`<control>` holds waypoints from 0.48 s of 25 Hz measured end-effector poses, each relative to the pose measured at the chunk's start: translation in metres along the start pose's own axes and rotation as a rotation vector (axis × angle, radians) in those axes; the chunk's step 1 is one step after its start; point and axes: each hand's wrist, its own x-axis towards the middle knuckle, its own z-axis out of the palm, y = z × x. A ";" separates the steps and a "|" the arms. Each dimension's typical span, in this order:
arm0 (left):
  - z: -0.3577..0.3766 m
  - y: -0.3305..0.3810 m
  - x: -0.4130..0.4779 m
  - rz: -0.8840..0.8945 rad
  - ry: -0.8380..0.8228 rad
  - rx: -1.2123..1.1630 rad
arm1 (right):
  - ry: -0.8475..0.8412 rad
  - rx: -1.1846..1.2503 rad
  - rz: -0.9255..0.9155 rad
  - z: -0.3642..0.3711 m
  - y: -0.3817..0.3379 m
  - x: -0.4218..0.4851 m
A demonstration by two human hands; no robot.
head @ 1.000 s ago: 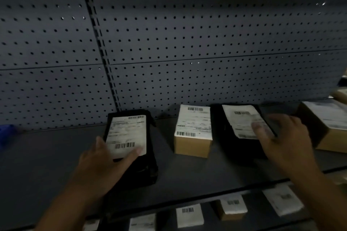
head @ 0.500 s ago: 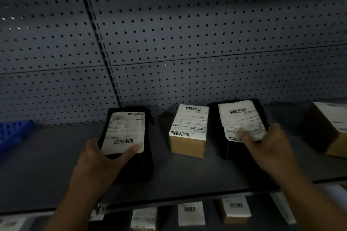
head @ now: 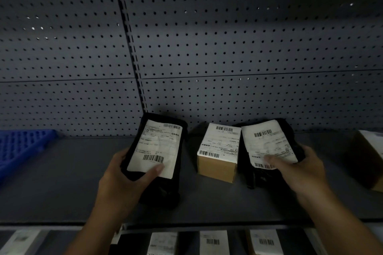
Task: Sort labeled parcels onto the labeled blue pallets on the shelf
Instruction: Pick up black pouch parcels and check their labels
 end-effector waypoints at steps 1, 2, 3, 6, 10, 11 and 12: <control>0.000 -0.003 0.001 -0.041 -0.009 -0.058 | 0.004 0.028 0.012 0.000 0.000 0.001; 0.001 -0.005 0.002 -0.073 -0.015 -0.099 | 0.009 0.056 0.016 0.000 -0.002 0.002; 0.001 -0.007 0.002 -0.090 -0.019 -0.127 | 0.005 0.088 0.019 -0.001 -0.004 0.003; -0.001 -0.005 0.004 -0.120 -0.024 -0.209 | -0.031 0.205 0.059 -0.005 -0.010 0.003; -0.007 0.004 -0.001 -0.192 -0.027 -0.384 | -0.067 0.275 0.106 -0.014 -0.015 -0.002; -0.009 0.008 -0.004 -0.204 -0.026 -0.407 | -0.075 0.286 0.109 -0.018 -0.015 -0.003; -0.010 0.011 -0.007 -0.214 -0.022 -0.427 | -0.098 0.302 0.108 -0.021 -0.015 -0.005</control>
